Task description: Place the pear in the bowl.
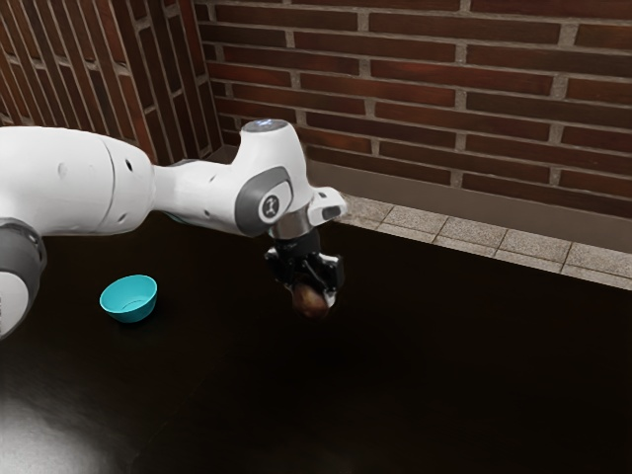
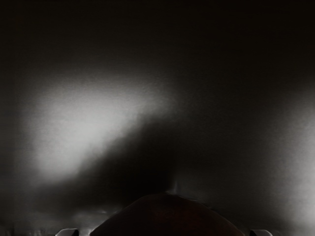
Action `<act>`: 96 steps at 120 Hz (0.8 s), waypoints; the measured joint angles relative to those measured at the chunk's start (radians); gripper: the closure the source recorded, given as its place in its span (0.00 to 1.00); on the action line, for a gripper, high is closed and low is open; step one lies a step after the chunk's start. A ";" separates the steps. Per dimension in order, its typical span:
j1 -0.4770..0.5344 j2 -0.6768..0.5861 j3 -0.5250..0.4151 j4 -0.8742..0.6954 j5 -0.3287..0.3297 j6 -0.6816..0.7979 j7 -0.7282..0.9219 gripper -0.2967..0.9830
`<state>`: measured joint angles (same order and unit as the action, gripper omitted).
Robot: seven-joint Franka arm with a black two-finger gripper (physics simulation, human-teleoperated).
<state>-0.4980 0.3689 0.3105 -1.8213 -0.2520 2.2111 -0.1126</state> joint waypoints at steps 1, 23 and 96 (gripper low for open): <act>0.000 -0.001 0.007 0.000 0.001 -0.004 0.000 0.49; 0.067 -0.033 0.080 -0.001 0.024 -0.090 0.024 0.49; 0.642 0.093 -0.057 0.159 0.124 -0.247 0.131 0.49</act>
<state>0.1444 0.4616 0.2537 -1.6618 -0.1280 1.9638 0.0187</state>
